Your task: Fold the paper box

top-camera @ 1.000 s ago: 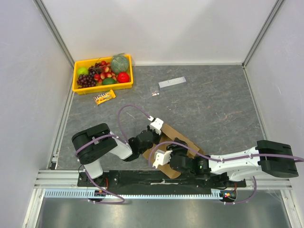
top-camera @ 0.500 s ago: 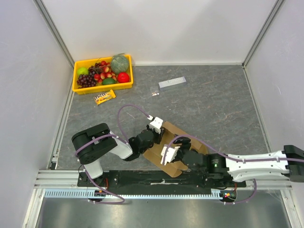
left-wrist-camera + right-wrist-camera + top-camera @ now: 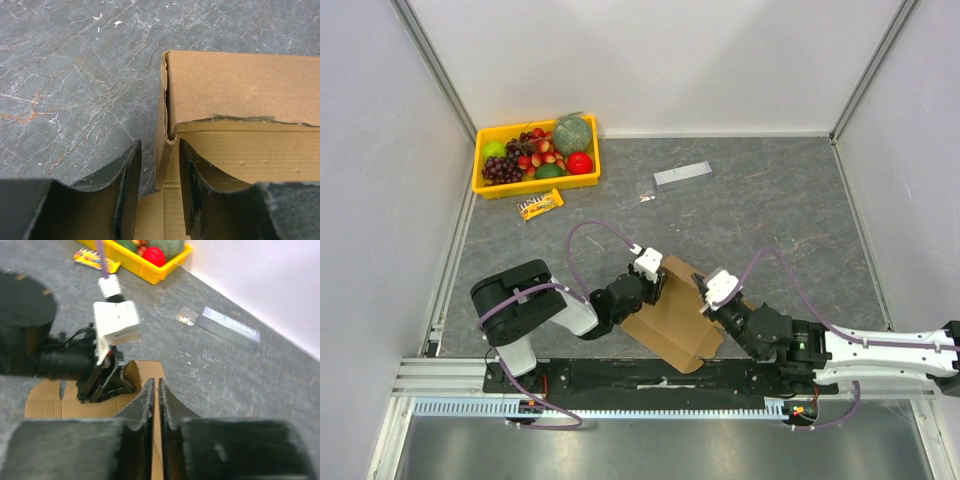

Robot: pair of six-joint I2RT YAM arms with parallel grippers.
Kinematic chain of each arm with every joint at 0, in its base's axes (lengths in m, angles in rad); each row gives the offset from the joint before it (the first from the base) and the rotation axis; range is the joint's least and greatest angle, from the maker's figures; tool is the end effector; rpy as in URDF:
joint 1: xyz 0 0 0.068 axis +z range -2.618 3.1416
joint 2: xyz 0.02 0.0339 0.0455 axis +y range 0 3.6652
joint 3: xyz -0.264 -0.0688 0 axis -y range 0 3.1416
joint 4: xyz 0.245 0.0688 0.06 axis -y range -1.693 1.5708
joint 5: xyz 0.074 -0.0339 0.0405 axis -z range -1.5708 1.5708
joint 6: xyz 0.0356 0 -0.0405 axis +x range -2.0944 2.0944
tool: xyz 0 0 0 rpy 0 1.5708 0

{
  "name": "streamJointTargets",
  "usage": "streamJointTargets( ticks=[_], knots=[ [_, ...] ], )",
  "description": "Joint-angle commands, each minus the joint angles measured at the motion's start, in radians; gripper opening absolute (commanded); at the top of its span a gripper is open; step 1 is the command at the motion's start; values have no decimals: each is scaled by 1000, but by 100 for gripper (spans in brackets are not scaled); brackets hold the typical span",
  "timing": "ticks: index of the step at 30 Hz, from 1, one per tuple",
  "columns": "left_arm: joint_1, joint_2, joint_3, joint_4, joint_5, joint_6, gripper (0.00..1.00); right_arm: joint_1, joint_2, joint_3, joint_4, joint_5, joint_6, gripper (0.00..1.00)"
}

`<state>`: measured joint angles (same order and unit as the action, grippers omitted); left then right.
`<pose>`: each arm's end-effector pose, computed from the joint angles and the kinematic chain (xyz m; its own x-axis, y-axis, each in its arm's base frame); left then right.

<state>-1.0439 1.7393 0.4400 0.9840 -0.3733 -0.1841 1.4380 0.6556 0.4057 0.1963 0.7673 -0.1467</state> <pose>0.1569 -0.2438 0.1206 -0.2687 0.1229 -0.9553 0.5913 0.8040 -0.0629 0.0460 0.1577 0.2667 0.0839 -0.1669 -0.9824 -0.6160 0.7662 -0.1828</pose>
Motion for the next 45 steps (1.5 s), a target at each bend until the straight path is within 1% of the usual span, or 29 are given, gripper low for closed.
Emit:
streamJointTargets(
  ticks=[1,2,4,6,9,10,14,17,23,28,37,45],
  knots=[
    [-4,-43,-14,59,2,-23,43,-63,25,19,37,158,231,5],
    [-2,-46,-15,59,4,-23,43,-91,38,28,25,133,258,4],
    [-4,-53,-20,59,7,-25,42,-160,73,62,-32,31,320,4],
    [-4,-66,-24,59,10,-23,43,-263,123,99,-73,-89,386,2],
    [-2,-76,-26,53,16,-23,43,-375,202,142,-86,-287,420,0],
    [-2,-77,-23,50,17,-22,43,-405,223,153,-84,-331,427,0],
    [-4,-80,-21,38,20,-28,43,-493,323,168,-52,-512,446,0],
    [-4,-89,-37,44,28,-43,43,-519,386,173,-31,-605,453,0],
    [-2,-130,-72,22,50,-57,46,-524,444,154,-3,-641,450,0],
    [-5,-159,-107,22,65,-72,51,-524,469,137,2,-649,452,0],
    [-5,-207,-149,13,77,-98,51,-524,487,101,18,-649,463,0],
    [-11,-234,-173,8,80,-115,51,-524,507,62,41,-684,490,0]
  ],
)
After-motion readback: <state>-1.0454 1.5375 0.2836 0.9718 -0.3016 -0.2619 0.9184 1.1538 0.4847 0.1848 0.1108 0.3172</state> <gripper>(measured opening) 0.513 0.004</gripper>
